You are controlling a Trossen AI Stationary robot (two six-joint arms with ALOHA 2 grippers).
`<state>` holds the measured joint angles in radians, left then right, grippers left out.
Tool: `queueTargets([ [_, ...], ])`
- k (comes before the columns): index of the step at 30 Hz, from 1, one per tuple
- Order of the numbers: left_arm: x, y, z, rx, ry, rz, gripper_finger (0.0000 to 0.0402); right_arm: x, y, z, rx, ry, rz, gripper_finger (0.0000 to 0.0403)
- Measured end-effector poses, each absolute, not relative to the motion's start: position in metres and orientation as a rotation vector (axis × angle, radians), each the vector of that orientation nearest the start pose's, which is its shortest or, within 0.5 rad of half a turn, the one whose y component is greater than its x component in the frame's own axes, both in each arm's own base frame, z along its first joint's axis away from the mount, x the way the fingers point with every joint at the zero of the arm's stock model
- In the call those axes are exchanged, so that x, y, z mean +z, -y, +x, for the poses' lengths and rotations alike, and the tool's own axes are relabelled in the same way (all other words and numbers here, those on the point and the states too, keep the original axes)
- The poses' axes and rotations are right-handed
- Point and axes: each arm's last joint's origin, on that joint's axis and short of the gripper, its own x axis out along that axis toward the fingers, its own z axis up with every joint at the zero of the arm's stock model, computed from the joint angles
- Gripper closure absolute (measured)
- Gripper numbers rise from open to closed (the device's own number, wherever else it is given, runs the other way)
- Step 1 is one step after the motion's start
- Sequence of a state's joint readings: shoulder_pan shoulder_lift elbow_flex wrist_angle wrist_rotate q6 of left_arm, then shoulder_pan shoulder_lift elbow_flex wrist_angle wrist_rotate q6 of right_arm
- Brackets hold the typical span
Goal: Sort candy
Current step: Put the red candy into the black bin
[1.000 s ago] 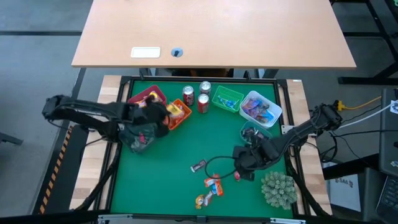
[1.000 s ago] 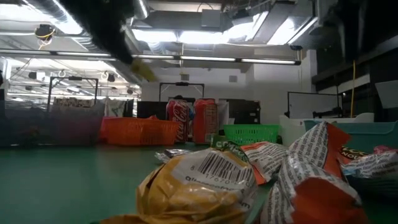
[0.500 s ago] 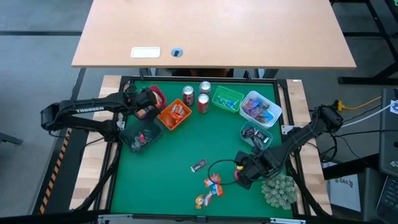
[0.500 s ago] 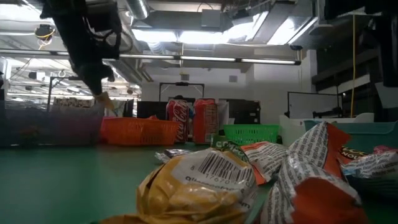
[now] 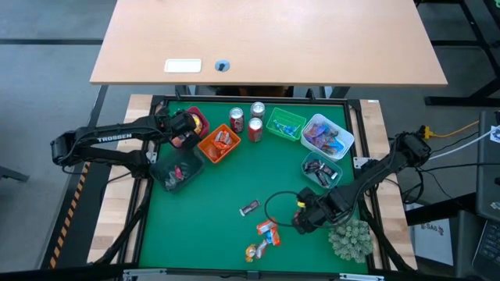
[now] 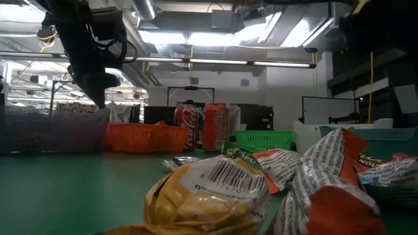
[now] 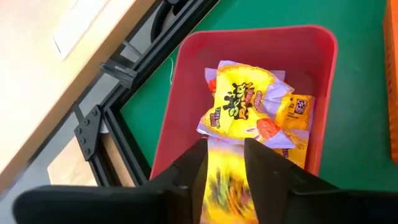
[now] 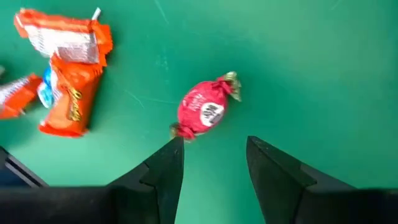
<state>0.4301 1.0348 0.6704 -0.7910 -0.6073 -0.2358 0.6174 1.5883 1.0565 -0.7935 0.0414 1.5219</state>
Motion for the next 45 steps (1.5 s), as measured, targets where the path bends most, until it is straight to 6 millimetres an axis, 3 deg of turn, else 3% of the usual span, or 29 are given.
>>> queueTargets([
  [5,0.215,-0.086,0.15,1.014,-1.085,-0.111,0.0296,0.197,-0.167,0.238,-0.594,-1.243,0.956,0.023],
  [13,0.215,-0.086,0.151,1.007,-1.086,-0.116,0.0295,0.195,-0.166,0.239,-0.659,-1.183,0.99,0.023],
  [29,0.215,-0.086,0.151,1.02,-1.074,-0.135,0.0295,0.147,-0.18,0.258,-0.697,-1.246,0.96,0.023],
  [36,0.215,-0.084,0.152,1.008,-1.073,-0.131,0.0295,0.147,-0.18,0.258,-0.699,-1.249,0.959,0.0231],
  [40,0.216,-0.082,0.155,0.991,-1.05,-0.123,0.0295,0.147,-0.18,0.257,-0.695,-1.275,0.966,0.0248],
  [45,0.218,-0.078,0.162,0.963,-0.988,-0.112,0.0295,0.146,-0.18,0.256,-0.699,-1.286,0.961,0.0302],
])
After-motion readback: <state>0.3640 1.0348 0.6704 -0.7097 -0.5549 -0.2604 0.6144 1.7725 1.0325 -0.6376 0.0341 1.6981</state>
